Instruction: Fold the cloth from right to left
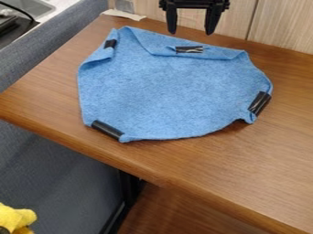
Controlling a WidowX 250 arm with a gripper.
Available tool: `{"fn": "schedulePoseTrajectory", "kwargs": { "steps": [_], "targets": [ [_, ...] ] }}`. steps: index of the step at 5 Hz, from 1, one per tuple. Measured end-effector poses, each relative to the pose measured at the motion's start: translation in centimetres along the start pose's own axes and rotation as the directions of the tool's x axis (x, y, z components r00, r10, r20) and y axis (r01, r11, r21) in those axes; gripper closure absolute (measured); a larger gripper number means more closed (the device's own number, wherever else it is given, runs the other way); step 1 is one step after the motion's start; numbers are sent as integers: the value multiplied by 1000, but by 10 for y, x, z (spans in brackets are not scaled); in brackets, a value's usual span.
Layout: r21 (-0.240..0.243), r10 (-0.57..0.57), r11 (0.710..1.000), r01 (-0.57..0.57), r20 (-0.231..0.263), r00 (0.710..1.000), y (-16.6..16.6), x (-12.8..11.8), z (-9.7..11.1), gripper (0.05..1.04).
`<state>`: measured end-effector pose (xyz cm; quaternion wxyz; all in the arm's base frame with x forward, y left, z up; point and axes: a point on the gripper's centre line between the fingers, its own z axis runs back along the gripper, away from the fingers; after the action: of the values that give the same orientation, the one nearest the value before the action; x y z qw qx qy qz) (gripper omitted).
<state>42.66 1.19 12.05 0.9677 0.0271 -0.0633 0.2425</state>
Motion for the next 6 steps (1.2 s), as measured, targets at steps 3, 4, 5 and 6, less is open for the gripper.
{"fn": "schedulePoseTrajectory", "kwargs": {
  "steps": [3, 4, 5, 6],
  "targets": [
    [-8, -181, 983, 181, -65, 981, -38, -41, -29, 83],
    [-52, -240, 970, 238, -25, 971, -47, -51, -15, 83],
    [-54, -346, 937, 345, -29, 938, -61, -72, -20, 83],
    [-75, -428, 902, 425, -29, 903, -78, -93, -21, 83]
  ]
}}
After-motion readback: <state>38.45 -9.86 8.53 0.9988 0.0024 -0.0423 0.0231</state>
